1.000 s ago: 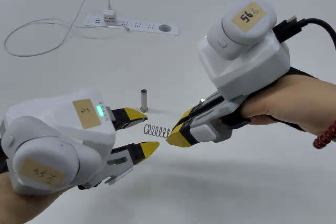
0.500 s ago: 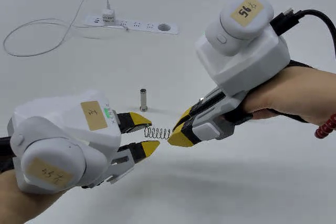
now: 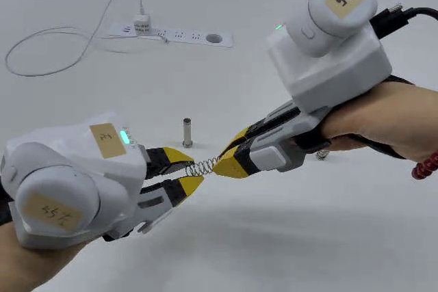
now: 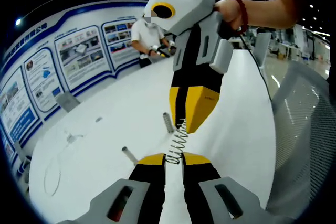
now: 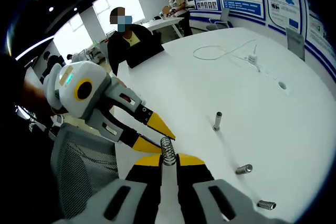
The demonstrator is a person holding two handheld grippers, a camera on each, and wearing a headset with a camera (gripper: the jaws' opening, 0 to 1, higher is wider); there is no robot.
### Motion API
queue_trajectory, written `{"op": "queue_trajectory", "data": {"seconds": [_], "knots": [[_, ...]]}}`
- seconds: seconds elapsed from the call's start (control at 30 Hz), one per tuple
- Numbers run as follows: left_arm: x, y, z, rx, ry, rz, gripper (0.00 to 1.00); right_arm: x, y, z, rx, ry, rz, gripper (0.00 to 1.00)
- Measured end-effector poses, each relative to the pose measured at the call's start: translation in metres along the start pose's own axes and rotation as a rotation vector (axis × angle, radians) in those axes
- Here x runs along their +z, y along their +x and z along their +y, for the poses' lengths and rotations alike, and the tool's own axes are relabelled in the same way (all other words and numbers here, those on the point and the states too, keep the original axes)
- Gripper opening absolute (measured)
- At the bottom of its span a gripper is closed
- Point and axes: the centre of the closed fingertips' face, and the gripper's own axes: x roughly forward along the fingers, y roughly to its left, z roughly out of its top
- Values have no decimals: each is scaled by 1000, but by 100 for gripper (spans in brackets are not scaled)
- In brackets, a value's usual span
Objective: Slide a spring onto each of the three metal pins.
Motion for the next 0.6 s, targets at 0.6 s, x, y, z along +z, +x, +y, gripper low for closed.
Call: {"op": "queue_trajectory", "data": {"seconds": [0.6], "knots": [[14, -10, -2, -16, -181, -124, 11, 25, -12, 1, 3, -15, -148, 13]]}}
